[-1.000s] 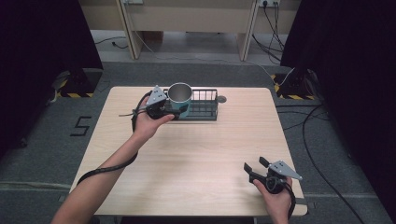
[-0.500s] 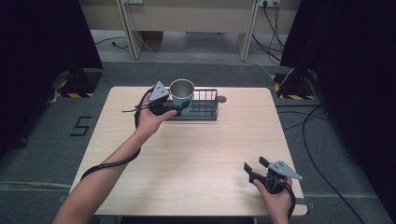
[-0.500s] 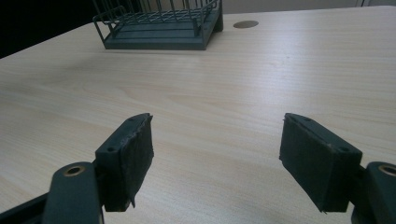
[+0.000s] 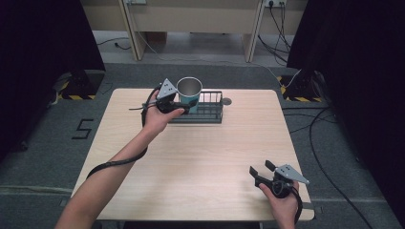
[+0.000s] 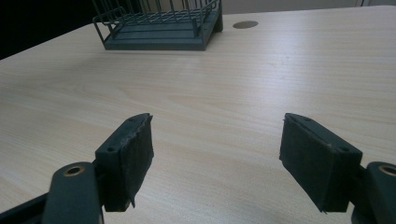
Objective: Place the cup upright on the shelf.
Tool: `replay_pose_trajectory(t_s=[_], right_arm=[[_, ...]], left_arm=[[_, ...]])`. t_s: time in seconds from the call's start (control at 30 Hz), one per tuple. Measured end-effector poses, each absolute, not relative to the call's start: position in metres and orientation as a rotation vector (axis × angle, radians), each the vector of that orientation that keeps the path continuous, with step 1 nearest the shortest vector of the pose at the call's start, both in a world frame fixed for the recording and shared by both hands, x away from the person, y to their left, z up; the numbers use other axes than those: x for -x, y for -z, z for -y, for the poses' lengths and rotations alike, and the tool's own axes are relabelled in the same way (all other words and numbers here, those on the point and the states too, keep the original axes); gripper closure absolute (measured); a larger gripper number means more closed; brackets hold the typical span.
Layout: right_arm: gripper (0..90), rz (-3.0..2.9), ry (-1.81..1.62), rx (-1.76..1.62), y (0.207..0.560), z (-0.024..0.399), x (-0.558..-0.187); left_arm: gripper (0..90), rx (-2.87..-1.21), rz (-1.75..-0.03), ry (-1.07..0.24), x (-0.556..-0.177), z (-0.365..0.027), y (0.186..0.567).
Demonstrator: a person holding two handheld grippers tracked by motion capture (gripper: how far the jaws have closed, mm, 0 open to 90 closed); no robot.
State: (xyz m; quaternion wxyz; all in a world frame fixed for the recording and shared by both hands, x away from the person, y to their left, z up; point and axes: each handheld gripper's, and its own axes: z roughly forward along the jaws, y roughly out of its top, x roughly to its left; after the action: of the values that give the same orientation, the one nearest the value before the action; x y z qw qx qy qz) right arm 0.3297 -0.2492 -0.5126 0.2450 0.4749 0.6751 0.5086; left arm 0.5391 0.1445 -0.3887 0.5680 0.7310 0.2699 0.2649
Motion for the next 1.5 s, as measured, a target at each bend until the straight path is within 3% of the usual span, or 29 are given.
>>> replay_pose_trajectory(t_s=[1.5], right_arm=[[26.4,-1.84,-1.397,-1.287,0.513,0.251,-0.33]], left_arm=[[16.1,-1.729,-0.795,-0.648,-0.594,-0.123,0.4]])
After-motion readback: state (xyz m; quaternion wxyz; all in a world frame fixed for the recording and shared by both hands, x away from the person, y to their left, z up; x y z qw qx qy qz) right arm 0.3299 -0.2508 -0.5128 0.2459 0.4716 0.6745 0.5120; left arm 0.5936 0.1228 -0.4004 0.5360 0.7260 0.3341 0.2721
